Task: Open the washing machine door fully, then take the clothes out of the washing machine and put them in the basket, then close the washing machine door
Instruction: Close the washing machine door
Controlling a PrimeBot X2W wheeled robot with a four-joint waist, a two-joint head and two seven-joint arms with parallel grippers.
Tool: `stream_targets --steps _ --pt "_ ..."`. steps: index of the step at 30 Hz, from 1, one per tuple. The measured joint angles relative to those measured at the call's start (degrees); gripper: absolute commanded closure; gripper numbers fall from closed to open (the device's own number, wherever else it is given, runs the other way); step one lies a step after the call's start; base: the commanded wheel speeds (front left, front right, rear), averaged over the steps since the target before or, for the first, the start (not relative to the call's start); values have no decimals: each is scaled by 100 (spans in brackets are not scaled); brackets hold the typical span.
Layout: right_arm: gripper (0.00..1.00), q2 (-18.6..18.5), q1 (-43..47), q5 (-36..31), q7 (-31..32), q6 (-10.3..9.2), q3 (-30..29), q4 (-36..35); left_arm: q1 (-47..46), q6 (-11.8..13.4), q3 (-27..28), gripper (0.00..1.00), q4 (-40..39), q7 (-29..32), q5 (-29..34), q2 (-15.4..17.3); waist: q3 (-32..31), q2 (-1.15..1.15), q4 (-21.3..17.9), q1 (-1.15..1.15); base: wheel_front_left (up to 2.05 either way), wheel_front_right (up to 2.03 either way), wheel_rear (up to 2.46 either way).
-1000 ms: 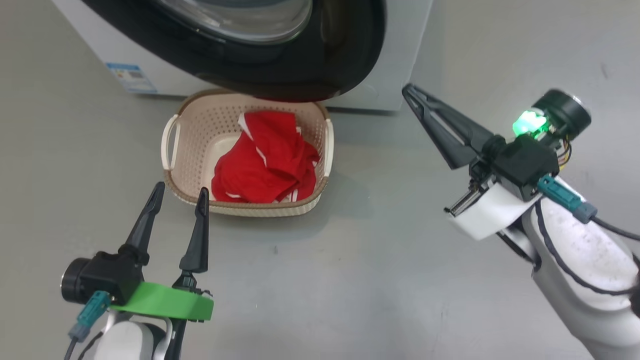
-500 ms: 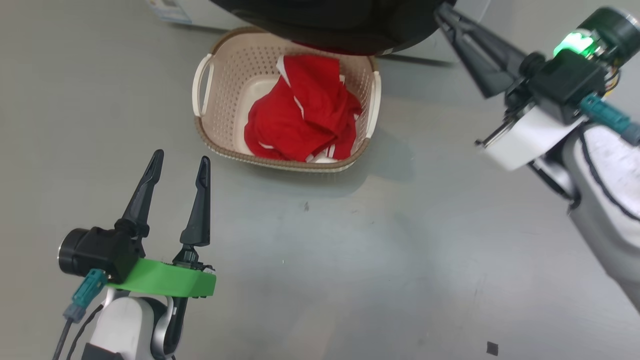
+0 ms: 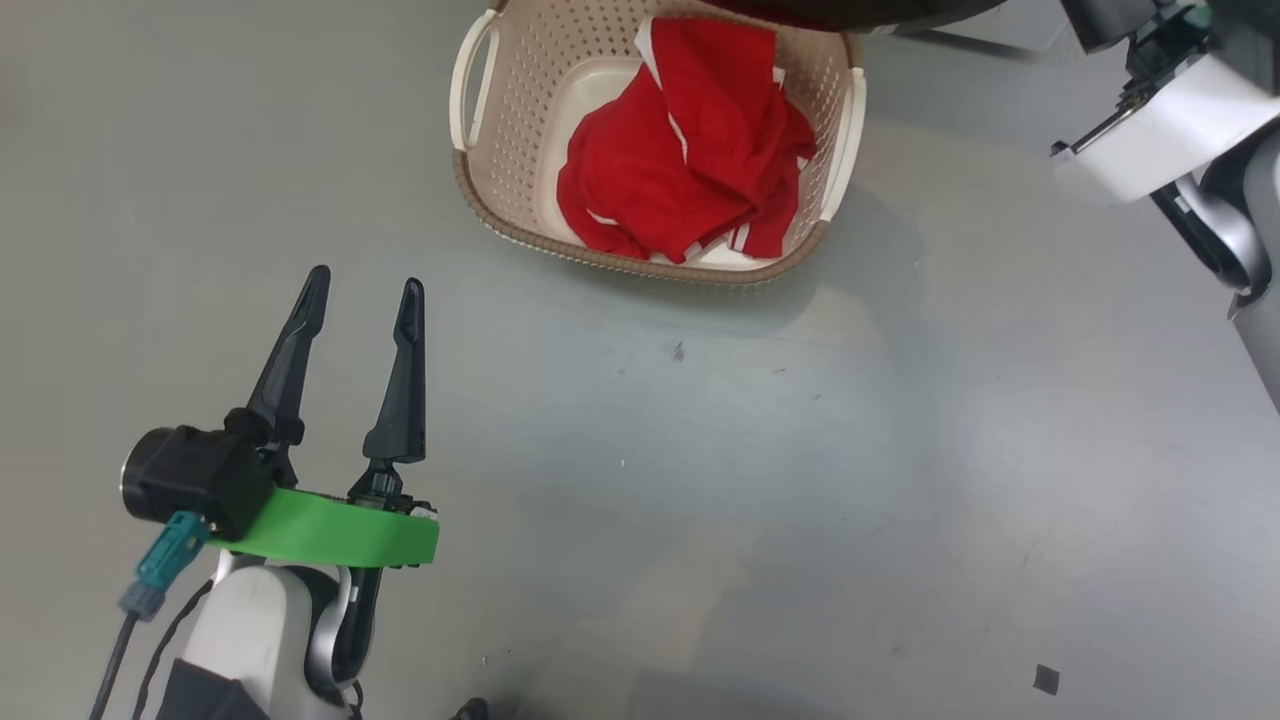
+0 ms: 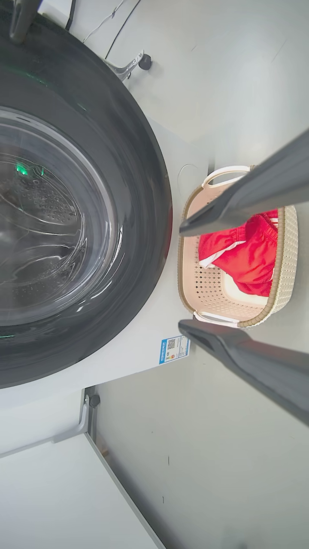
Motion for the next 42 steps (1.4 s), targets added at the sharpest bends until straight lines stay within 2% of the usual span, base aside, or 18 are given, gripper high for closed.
stream_targets --steps 10,14,19,23,29,42 --pt "100 -157 -481 143 0 1 -27 299 -59 47 -83 0 -11 0 -42 -13 239 0 147 0 0 0 0" --pt "100 -200 -628 367 55 1 -183 453 -166 70 -227 0 -109 0 -368 -21 326 0 178 0 0 0 0" --pt "100 -276 -979 437 164 0 -189 582 -288 92 -320 0 -188 0 -369 -30 460 0 238 0 0 0 0" --pt "100 -281 -1284 491 234 1 -294 668 -324 143 -375 0 -336 0 -683 -31 584 0 276 0 0 0 0" --pt "100 -483 -1590 469 264 1 -405 880 -427 174 -517 0 -350 0 -727 -41 714 0 403 0 0 0 0" --pt "100 -467 -1885 380 252 70 -315 1147 -460 288 -568 0 -346 0 -768 -44 797 0 525 0 0 0 0"
